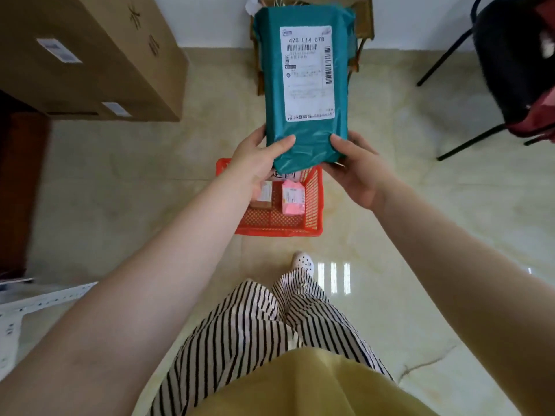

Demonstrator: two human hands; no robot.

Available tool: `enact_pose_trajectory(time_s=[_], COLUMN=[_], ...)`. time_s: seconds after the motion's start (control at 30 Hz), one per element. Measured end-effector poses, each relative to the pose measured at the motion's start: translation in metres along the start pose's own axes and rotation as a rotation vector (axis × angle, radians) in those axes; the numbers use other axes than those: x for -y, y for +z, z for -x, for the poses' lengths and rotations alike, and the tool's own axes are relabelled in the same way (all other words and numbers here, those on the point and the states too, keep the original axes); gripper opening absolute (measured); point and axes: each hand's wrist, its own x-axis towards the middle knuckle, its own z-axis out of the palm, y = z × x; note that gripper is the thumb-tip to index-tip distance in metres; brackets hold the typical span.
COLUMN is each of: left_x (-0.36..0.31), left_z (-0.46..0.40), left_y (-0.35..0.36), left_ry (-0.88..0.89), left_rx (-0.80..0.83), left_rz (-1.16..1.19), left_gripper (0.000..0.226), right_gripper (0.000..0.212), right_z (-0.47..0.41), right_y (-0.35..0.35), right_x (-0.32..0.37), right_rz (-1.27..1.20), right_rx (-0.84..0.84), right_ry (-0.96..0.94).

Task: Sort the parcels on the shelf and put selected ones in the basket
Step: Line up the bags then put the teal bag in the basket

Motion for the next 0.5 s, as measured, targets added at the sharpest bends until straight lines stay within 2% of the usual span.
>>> enact_pose_trajectory(time_s=[0.1,0.23,0.4,0.5], left_x=[0.004,0.037,0.122,0.194], left_z=[-0.027,-0.064,-0.138,-0.183], left_y=[0.003,-0.004,-0.025,-0.039], left_ry=[-0.027,-0.098,-0.273,-0.315], left_rx=[-0.034,-0.104,-0.194,-0.236], left_rz=[0.051,0.021,-0.107,-0.214], left_gripper=[0.057,0.053,0.068,0.063], right_gripper=[0.046,0.043,0.050,0.045], right_z=[-0.033,-0.077,-0.147,-0.187], right_y=[-0.005,-0.029,-0.085,-0.119], right_x=[0.001,-0.031,-0.123,-0.190], right_rz=[-0.012,0.004,-0.075,-0.116], right_rx=[-0.011,-0.052,-0.226,-0.360], right_ry=[0.049,0.117,0.287,0.337])
